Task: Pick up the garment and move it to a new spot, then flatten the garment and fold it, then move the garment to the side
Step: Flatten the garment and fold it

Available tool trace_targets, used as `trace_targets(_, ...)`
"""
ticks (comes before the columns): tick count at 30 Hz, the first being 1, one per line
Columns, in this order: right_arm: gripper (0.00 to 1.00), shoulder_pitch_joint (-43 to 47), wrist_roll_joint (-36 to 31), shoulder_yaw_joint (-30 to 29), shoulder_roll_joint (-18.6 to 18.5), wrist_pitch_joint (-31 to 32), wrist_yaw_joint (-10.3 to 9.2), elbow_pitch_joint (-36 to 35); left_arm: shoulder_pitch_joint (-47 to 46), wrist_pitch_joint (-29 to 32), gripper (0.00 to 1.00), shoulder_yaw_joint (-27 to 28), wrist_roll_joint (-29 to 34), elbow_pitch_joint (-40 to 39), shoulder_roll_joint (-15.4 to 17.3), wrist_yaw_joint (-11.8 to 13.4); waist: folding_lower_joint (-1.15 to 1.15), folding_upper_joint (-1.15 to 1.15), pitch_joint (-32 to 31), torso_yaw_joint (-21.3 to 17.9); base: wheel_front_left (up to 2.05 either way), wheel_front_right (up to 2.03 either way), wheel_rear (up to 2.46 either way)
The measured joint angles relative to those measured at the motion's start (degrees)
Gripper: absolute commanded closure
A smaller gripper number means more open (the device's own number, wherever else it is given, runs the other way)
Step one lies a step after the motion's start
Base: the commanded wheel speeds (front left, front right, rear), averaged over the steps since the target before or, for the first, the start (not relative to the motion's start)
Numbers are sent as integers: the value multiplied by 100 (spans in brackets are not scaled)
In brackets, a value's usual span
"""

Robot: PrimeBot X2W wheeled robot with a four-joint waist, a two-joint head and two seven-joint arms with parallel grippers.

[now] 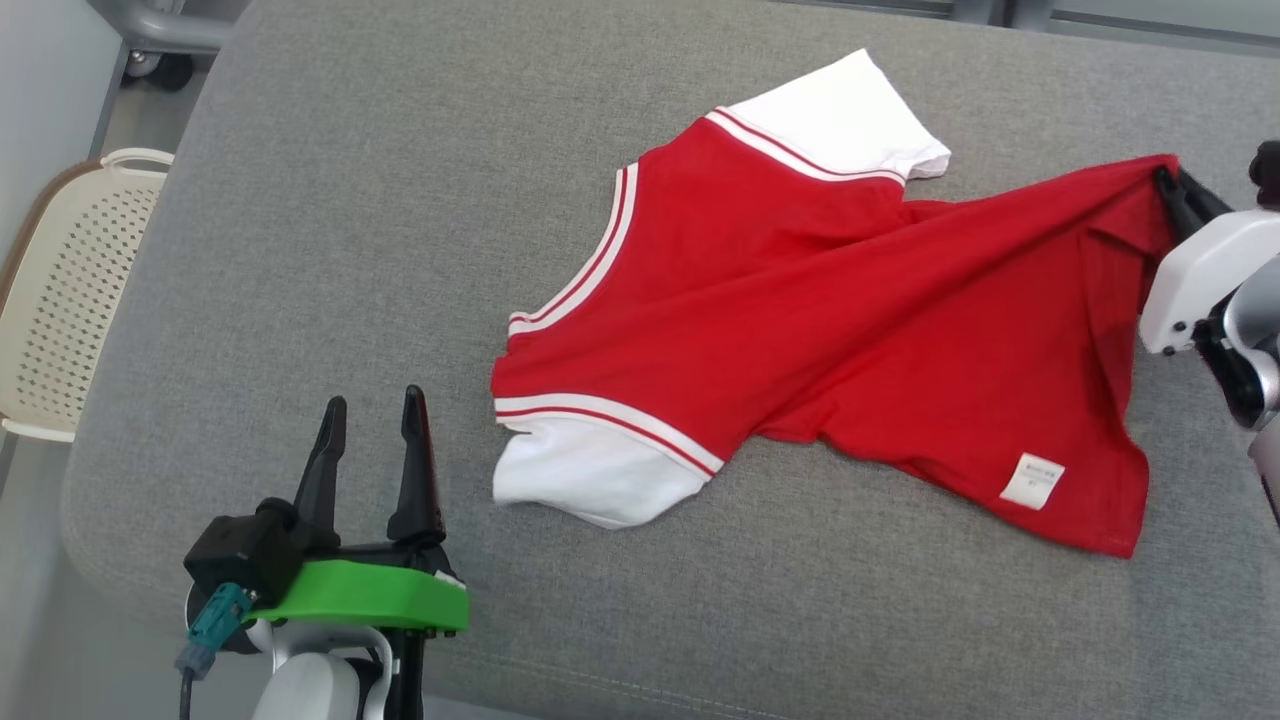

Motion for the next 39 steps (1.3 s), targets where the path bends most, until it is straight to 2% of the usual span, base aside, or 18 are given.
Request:
trace_targets(8,100,-920,-538,-112,-110,-224,1,1088,-164,-1,0,-282,-82,-36,0,44,0,0,228,166,0,0,0)
trace_targets(9,89,-1029,-570,-212,-81,-254,1,1274,-171,-1,0,-320,-82,-34,-3,44,0,0,259,184,0,0,0)
trace_targets(10,0,-1109,-654,-223,-67,-281,1,1413,-177,0,0,-335,-82,-31,-3,44,0,0,287,198,0,0,0)
trace_targets(17,0,-1294,-589,-109,312,-896,1,1756,-216,-1,0,-356,-82,-44,-2,87,0,0,355,108,0,0,0)
trace_targets(24,0,-994,33,156,193,-1340,0,1326,-179,-1,0,-366,-45,10,-4,89,0,0,262,-241,0,0,0)
trace_targets(25,0,-773,308,242,130,-1428,0,1027,-148,-1,0,-369,-20,46,-3,87,0,-1,216,-391,0,0,0)
trace_targets(26,0,-773,308,242,130,-1428,0,1027,-148,-1,0,-369,-20,46,-3,87,0,-1,216,-391,0,0,0)
trace_targets(28,0,-83,828,359,46,-1544,0,290,-120,-1,0,-397,16,80,-4,65,0,-1,123,-710,0,0,0)
trace_targets(30,0,372,1061,337,25,-1575,0,-77,-103,-1,0,-405,60,83,-5,62,0,-1,73,-871,0,0,0)
trace_targets(35,0,1274,1312,210,-9,-1615,0,-689,-60,-1,0,-431,137,62,-5,71,0,-1,-27,-1183,0,0,0)
trace_targets(39,0,2021,1351,78,143,-1605,-1,-1145,-29,-1,0,-435,220,44,-7,71,0,-2,-125,-1447,0,0,0)
